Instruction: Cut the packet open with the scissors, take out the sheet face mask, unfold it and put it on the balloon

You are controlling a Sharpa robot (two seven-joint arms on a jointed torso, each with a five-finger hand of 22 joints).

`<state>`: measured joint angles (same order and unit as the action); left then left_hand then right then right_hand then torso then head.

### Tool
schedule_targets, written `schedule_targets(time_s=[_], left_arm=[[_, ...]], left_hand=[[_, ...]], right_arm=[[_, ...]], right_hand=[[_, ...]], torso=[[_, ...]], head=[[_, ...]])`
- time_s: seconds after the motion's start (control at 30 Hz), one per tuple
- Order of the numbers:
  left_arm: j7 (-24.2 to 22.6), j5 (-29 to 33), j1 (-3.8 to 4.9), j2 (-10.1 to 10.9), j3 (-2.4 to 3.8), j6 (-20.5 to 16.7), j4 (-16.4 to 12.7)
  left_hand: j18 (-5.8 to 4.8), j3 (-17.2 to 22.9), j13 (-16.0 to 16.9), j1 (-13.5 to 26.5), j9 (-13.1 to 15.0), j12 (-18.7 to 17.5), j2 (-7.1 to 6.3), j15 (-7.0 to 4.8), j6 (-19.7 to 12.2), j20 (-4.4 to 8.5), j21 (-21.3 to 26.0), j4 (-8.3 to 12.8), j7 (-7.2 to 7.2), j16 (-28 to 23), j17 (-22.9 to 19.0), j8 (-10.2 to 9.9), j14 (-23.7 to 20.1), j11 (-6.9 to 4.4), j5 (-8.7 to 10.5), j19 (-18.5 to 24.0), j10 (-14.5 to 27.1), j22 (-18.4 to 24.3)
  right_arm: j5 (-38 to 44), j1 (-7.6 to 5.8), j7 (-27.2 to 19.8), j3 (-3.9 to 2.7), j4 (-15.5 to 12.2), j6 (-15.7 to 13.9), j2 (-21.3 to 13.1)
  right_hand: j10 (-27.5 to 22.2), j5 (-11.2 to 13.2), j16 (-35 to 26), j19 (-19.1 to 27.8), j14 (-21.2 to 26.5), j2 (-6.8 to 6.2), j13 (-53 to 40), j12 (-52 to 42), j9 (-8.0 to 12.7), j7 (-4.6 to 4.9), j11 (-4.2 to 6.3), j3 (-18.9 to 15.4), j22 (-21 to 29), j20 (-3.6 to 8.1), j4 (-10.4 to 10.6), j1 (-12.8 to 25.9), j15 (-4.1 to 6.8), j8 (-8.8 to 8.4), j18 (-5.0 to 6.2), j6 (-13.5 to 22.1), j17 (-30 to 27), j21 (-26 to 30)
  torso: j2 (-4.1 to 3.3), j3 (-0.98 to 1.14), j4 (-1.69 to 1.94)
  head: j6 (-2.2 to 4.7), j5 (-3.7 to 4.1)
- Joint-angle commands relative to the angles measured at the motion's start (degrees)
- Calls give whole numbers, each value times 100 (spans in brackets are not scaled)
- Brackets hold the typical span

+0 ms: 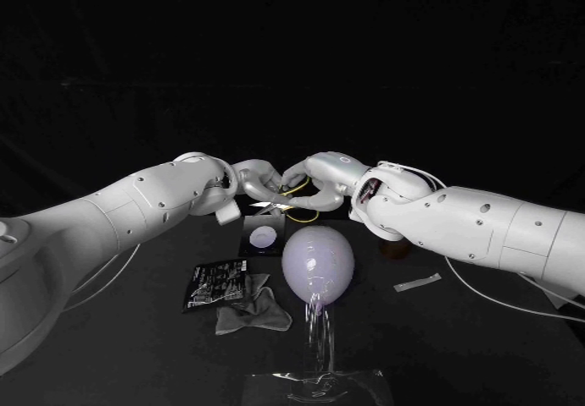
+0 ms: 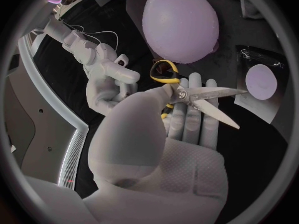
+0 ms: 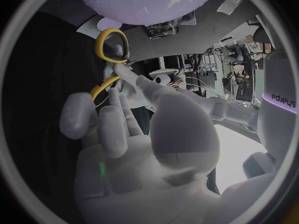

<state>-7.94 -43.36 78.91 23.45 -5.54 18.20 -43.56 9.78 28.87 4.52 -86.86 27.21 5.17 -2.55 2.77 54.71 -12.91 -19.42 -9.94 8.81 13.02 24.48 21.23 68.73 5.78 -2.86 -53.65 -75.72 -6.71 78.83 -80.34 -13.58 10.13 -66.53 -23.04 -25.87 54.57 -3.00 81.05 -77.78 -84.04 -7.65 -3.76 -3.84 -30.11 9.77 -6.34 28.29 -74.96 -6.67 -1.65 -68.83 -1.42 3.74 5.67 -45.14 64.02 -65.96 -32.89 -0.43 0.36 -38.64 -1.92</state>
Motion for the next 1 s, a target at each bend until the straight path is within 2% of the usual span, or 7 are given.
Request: schedule_targets(time_s=[0.03, 0.2, 0.5, 0.7, 0.83, 0.9, 1.0], left_arm=[[154, -7, 9, 6, 5, -14, 2], [173, 26, 9, 24, 3, -12, 12], [207, 85, 10, 48, 0, -9, 16], [226, 211, 10, 88, -1, -94, -5], [237, 469, 11, 155, -2, -277, -66], [237, 675, 12, 205, -2, -420, -114], [224, 889, 13, 269, -2, -592, -185]], left_hand=[[60, 18, -11, -54, 22, -2, -18, 10, 37, 1, -42, 5, -21, 16, 12, 41, -14, -96, 14, -36, -154, -11], [60, 18, -11, -54, 22, -2, -18, 10, 37, 1, -42, 5, -21, 16, 12, 41, -14, -96, 14, -36, -154, -11], [59, 20, -11, -52, 25, -2, -17, 10, 37, 2, -45, 7, -22, 16, 14, 42, -14, -96, 14, -35, -156, -13], [59, 20, -11, -52, 25, -2, -17, 10, 37, 2, -45, 7, -22, 16, 14, 42, -14, -96, 14, -35, -156, -13], [57, 25, -12, -44, 32, -5, -14, 10, 35, 5, -52, 9, -22, 16, 19, 44, -15, -96, 13, -33, -157, -17], [56, 25, -12, -41, 34, -6, -14, 10, 34, 5, -53, 10, -22, 16, 20, 44, -16, -96, 13, -32, -156, -18], [54, 28, -13, -36, 37, -9, -14, 11, 31, 5, -55, 10, -21, 14, 22, 44, -19, -95, 13, -29, -154, -19]], right_arm=[[-72, -1, -270, -2, -30, 4, -44], [-511, -3, -448, -2, -67, -44, -130], [-815, -7, -424, -1, -21, -133, -217], [-1675, -17, -503, -1, -115, -697, -411], [-2794, -35, -523, -1, -255, -804, -620], [-3208, -42, -367, 0, -321, -637, -726], [-3453, -44, -130, 6, -355, -386, -784]], right_hand=[[57, 24, 49, -55, -148, 27, 4, 4, 19, -119, 29, -6, -260, 1, -40, -116, 6, 24, -53, -45, 64, -44], [475, 22, 66, 25, -141, 99, -21, -111, 44, -227, 101, 92, -211, 53, -76, -266, 47, 143, -24, -319, 66, 92], [949, 22, -160, 311, 7, 67, 1, -151, 95, -120, 59, 279, 12, 35, -64, -298, 14, 226, 62, -561, -414, 583], [1084, 18, -285, 412, 75, -13, 9, -88, 152, -17, 36, 329, 113, 11, 12, -213, -1, 229, 102, -634, -664, 803], [1213, 9, -790, 919, 486, -104, 5, -7, 245, 69, -8, 389, 552, -69, 99, -152, -28, 215, 254, -720, -1598, 1717], [1204, -2, -1492, 1744, 1166, -179, 4, 26, 333, 127, -65, 311, 1177, -141, 209, -41, -89, 172, 449, -730, -2744, 3013], [1207, 10, -2396, 2352, 2219, -234, -8, 16, 436, 179, -131, 38, 1496, -258, 425, 148, -206, 142, 428, -773, -3553, 3618]], torso=[[-1, 0, 2], [0, -1, -7], [-1, 2, -2], [-1, -3, -2], [3, -6, 4], [10, -3, -5], [14, 2, -9]], head=[[7, -7], [-1, -17], [2, -11], [17, 3], [40, 13], [36, -16], [39, -23]])
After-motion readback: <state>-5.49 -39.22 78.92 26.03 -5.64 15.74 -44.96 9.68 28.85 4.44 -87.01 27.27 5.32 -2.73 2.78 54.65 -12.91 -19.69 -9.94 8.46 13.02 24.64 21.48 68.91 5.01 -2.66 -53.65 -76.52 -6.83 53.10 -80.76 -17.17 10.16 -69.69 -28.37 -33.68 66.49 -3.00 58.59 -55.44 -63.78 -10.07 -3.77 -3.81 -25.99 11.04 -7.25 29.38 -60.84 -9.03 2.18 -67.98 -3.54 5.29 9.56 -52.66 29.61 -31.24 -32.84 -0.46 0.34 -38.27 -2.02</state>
